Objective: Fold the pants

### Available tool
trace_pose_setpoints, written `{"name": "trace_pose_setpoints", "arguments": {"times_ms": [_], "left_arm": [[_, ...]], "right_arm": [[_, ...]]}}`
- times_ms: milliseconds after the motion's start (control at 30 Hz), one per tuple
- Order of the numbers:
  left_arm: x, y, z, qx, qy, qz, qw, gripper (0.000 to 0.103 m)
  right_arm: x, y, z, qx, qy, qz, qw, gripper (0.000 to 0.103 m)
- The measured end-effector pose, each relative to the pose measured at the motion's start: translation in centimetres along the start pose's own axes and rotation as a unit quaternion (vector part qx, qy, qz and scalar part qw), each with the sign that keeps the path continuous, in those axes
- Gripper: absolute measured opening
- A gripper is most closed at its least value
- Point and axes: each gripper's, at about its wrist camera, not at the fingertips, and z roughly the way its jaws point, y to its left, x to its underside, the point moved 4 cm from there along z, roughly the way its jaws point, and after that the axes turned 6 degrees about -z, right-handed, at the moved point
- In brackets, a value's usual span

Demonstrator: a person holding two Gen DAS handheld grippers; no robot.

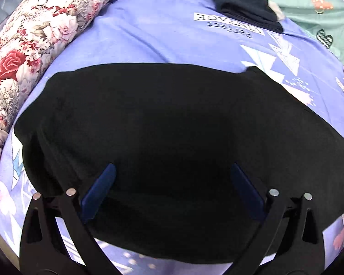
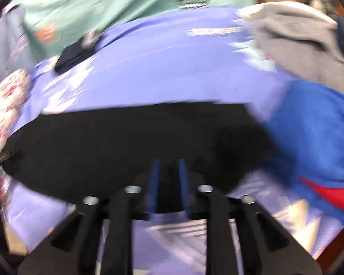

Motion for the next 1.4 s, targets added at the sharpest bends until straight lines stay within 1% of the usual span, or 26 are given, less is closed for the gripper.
{"name": "trace_pose_setpoints", "arguments": {"times_ms": [33,67,100,133,200,233,267,300,367,400,500,600,633,700,800,867,967,1033,1100,1133,1167,1200,1233,1267,1333,1400], "left_arm": [[0.3,-0.1,0.3,-0.004,0.004,0.001,1.0000,0.101],[0.5,-0.1,0.5,-0.010,0.007,0.000,0.9999,0.101],[0.8,-0.1,0.8,-0.018,0.008,-0.001,0.9998,0.101],[0.9,-0.1,0.7,-0.022,0.004,-0.001,0.9997,0.101],[1.2,-0.3,0.2,-0.026,0.001,0.001,0.9997,0.101],[1.2,-0.4,-0.1,-0.022,0.002,0.000,0.9998,0.101],[1.3,-0.4,-0.4,-0.016,0.002,-0.002,0.9999,0.101],[1.4,-0.5,-0.8,-0.009,0.000,-0.005,0.9999,0.101],[1.5,-0.8,-1.9,0.001,-0.012,-0.004,0.9999,0.101],[1.7,-1.1,-2.4,0.010,-0.018,0.001,0.9998,0.101],[2.3,-2.0,-2.8,0.018,-0.020,0.025,0.9993,0.101],[3.2,-2.7,-1.3,-0.010,0.003,0.055,0.9984,0.101],[3.4,-2.7,-0.8,-0.013,0.010,0.058,0.9982,0.101],[3.6,-2.6,-0.6,-0.015,0.010,0.058,0.9982,0.101],[3.6,-2.4,-0.8,-0.013,0.015,0.056,0.9983,0.101],[3.4,-2.3,-1.0,-0.012,0.020,0.052,0.9984,0.101],[2.7,-2.5,-1.8,0.001,0.009,0.052,0.9986,0.101],[2.8,-3.3,-1.9,0.016,0.005,0.064,0.9978,0.101],[3.2,-4.0,-0.4,0.017,0.021,0.080,0.9964,0.101],[3.3,-4.1,0.3,0.008,0.024,0.085,0.9961,0.101],[3.3,-4.3,0.3,0.006,0.014,0.088,0.9960,0.101],[3.2,-4.4,0.3,0.004,0.012,0.088,0.9961,0.101],[3.1,-4.5,0.3,0.005,0.013,0.084,0.9963,0.101],[3.0,-4.4,0.3,0.009,0.017,0.079,0.9967,0.101],[2.7,-4.4,0.1,0.014,0.023,0.076,0.9968,0.101],[2.4,-4.2,-0.7,0.025,0.018,0.069,0.9972,0.101]], "right_arm": [[0.3,-1.1,0.7,0.067,0.006,0.002,0.998,0.024],[0.4,-1.9,1.0,0.085,0.008,0.014,0.996,0.022],[0.3,-2.5,0.6,0.058,0.004,0.049,0.997,0.022],[0.3,-2.7,0.0,0.050,-0.003,0.062,0.997,0.022],[0.1,-2.6,-1.3,0.061,-0.020,0.058,0.996,0.025],[0.3,-2.9,-2.0,0.055,-0.027,0.063,0.996,0.029],[0.6,-3.2,-2.9,0.038,-0.034,0.078,0.996,0.033],[0.6,-3.7,-3.3,0.023,-0.037,0.092,0.995,0.043],[1.4,-4.9,-4.0,0.009,-0.038,0.121,0.992,0.052],[0.8,-5.5,-3.8,0.009,-0.037,0.128,0.991,0.053],[1.7,-7.0,-3.9,-0.002,-0.028,0.159,0.987,0.054],[2.5,-7.9,-3.3,-0.028,-0.015,0.195,0.980,0.056],[2.7,-7.9,-3.2,-0.038,-0.016,0.204,0.978,0.056],[2.6,-7.8,-2.8,-0.049,-0.014,0.210,0.976,0.056],[1.8,-7.5,-2.0,-0.053,-0.007,0.209,0.976,0.056],[1.3,-7.5,-1.4,-0.048,-0.002,0.217,0.975,0.056],[0.5,-7.4,0.0,-0.041,0.006,0.215,0.976,0.056],[0.0,-7.2,0.8,-0.035,-0.002,0.207,0.978,0.056],[-0.3,-7.5,1.3,-0.030,-0.015,0.216,0.976,0.056],[-0.5,-7.5,1.5,-0.030,-0.015,0.217,0.976,0.055],[-0.5,-7.6,1.7,-0.027,-0.014,0.221,0.975,0.052],[-0.5,-7.7,1.7,-0.023,-0.013,0.225,0.974,0.040],[-0.5,-7.7,1.8,-0.034,-0.011,0.231,0.972,0.023],[-0.6,-7.7,1.7,-0.050,-0.015,0.236,0.970,0.021],[-1.0,-7.7,0.9,-0.062,-0.028,0.241,0.968,0.020],[-2.3,-7.0,-0.7,-0.074,-0.046,0.225,0.970,0.020]]}}
